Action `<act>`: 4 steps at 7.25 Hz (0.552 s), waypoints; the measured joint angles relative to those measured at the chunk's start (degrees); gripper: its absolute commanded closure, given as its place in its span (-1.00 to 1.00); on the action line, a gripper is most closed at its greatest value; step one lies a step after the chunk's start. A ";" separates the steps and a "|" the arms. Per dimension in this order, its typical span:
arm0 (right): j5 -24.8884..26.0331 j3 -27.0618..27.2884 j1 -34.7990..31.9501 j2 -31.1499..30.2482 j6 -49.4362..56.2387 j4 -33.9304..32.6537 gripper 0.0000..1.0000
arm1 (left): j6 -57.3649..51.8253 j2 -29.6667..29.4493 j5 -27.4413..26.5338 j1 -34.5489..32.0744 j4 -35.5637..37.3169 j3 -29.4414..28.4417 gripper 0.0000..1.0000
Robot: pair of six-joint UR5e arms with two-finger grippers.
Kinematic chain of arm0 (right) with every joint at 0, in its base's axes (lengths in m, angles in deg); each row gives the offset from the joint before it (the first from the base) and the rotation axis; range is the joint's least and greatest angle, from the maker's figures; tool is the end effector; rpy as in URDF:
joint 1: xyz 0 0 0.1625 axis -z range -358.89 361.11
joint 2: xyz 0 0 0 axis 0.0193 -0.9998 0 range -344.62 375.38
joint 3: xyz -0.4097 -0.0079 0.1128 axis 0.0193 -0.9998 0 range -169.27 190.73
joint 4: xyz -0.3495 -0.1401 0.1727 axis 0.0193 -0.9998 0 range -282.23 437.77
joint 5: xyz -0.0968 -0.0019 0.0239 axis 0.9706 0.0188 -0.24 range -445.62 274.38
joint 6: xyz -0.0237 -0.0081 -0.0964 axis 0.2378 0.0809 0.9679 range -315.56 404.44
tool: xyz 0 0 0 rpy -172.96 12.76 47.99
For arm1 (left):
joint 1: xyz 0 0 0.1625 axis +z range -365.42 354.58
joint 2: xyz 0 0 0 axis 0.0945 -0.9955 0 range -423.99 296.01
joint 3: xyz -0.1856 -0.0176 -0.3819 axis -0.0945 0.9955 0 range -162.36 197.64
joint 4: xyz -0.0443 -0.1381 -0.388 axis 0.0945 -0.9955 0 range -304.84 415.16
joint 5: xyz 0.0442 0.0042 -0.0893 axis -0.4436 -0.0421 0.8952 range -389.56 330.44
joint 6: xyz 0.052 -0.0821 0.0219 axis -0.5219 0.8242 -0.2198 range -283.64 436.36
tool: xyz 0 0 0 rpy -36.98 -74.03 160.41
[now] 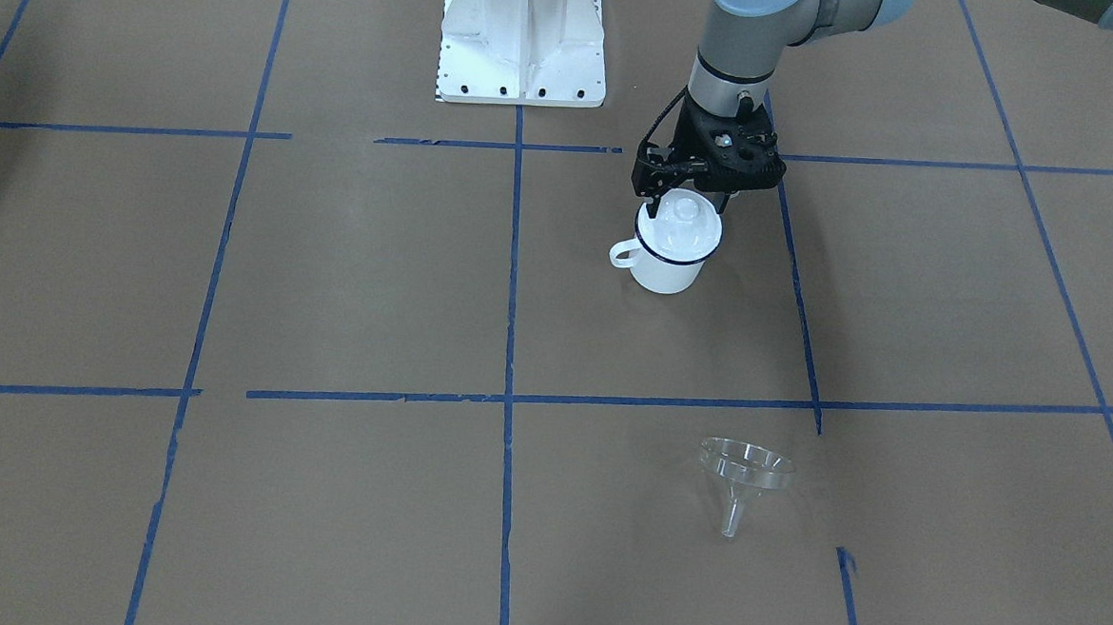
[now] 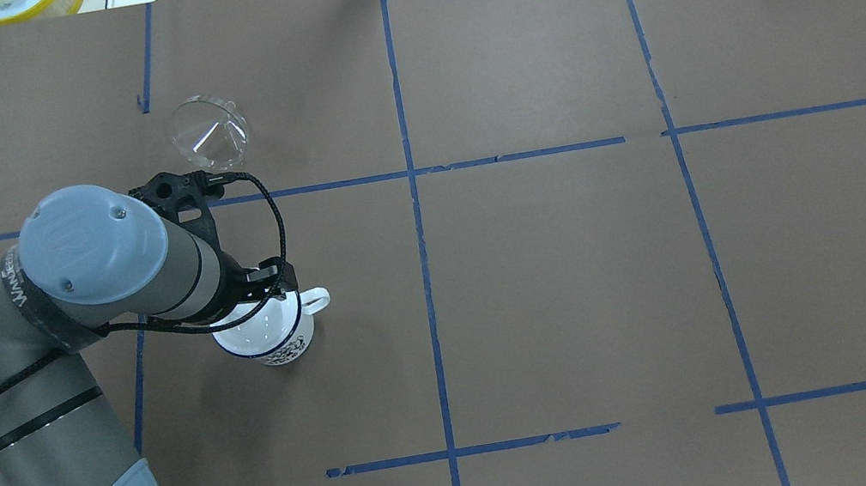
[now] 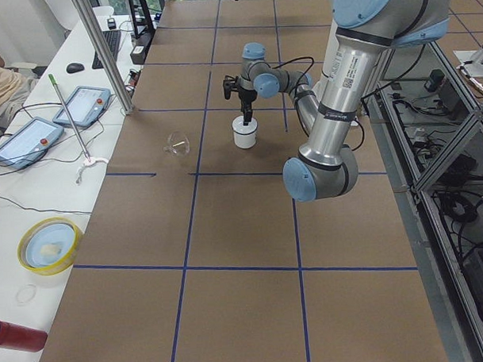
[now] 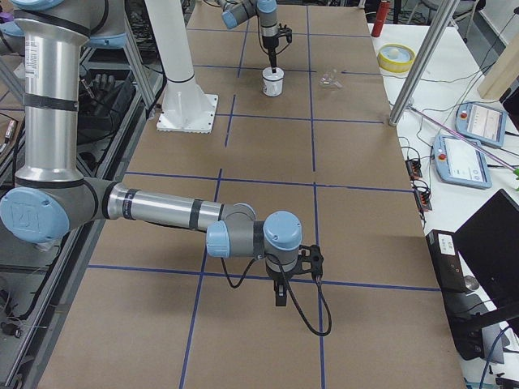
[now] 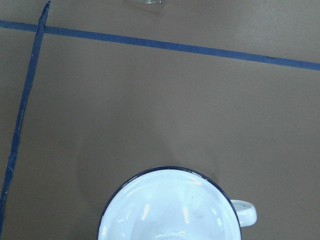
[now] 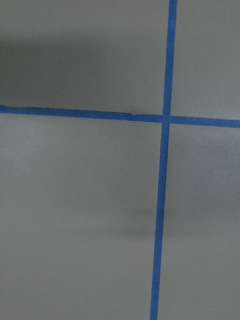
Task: Place funnel on cup
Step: 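Lower the left gripper and grasp the white lid's knob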
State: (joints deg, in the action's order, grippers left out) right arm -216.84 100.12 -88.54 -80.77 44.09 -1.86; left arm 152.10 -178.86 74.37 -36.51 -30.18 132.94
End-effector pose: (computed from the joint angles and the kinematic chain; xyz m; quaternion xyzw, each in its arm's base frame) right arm 0.0649 -0.4485 0.6998 0.0273 -0.3519 -0.0111 0.9356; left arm 0.4307 -0.3873 0.2434 0.0448 0.3975 -0.0875 0.9123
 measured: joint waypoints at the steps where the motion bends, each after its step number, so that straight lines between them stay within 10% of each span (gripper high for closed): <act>1: 0.00 0.00 0.00 0.00 0.00 0.00 -1.00 | -0.08 0.00 -0.01 0.02 0.02 0.20 1.00; 4: 0.00 0.00 0.00 0.00 0.00 0.00 -1.00 | -0.69 0.00 -0.05 -0.16 0.25 0.74 1.00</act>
State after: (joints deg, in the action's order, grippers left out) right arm -216.84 100.12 -88.54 -80.77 44.09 -1.86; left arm 151.41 -178.86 74.31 -36.67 -29.94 133.68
